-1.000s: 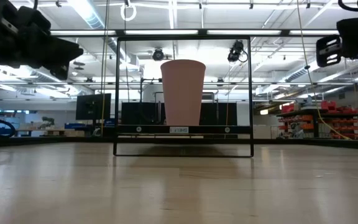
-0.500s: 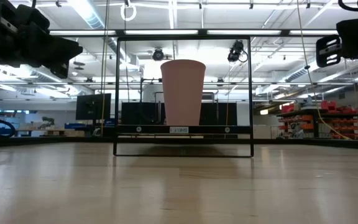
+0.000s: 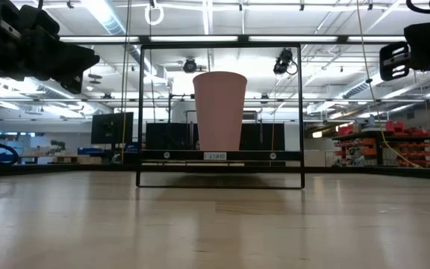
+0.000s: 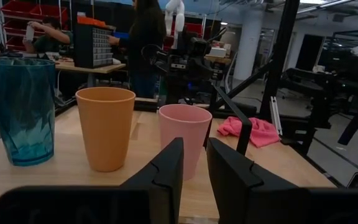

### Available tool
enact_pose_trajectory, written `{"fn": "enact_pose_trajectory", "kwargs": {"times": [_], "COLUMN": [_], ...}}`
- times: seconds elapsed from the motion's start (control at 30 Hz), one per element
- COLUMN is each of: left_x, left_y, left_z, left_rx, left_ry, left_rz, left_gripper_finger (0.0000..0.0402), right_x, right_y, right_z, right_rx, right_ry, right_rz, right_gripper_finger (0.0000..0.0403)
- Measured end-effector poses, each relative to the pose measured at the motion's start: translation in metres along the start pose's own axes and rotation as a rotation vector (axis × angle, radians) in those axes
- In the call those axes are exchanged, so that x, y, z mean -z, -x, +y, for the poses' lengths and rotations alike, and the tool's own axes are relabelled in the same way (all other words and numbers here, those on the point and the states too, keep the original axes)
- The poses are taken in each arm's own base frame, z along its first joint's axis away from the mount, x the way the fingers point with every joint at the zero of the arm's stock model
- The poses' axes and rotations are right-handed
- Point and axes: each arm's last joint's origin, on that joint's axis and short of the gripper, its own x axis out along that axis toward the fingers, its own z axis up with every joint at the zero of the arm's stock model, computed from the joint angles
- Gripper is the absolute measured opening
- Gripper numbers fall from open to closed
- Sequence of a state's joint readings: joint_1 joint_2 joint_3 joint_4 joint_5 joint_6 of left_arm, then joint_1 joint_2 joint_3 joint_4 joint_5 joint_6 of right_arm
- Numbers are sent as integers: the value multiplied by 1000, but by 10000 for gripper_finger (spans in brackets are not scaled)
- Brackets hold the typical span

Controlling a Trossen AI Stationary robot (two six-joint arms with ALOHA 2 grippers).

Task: Stack small to large cups/mugs on shelf
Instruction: Return to Home Position

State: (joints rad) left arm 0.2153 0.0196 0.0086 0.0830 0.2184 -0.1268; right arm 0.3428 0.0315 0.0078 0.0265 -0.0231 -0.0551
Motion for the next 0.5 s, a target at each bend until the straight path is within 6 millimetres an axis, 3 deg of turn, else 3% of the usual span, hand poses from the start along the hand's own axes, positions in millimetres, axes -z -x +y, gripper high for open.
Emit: {"fn": "enact_pose_trajectory", "kwargs": {"times": [0.5], "left_x": [0], "left_y": [0], "left_z": [0], "left_rx": [0], "left_ry": [0], "left_rz": [-1], "left_gripper_finger": [82], "right_x": [0], "right_y": [0], "right_z": [0], "right_rx": [0], "right_ry": [0], "right_rz": [0], "right_gripper_finger": [9]}}
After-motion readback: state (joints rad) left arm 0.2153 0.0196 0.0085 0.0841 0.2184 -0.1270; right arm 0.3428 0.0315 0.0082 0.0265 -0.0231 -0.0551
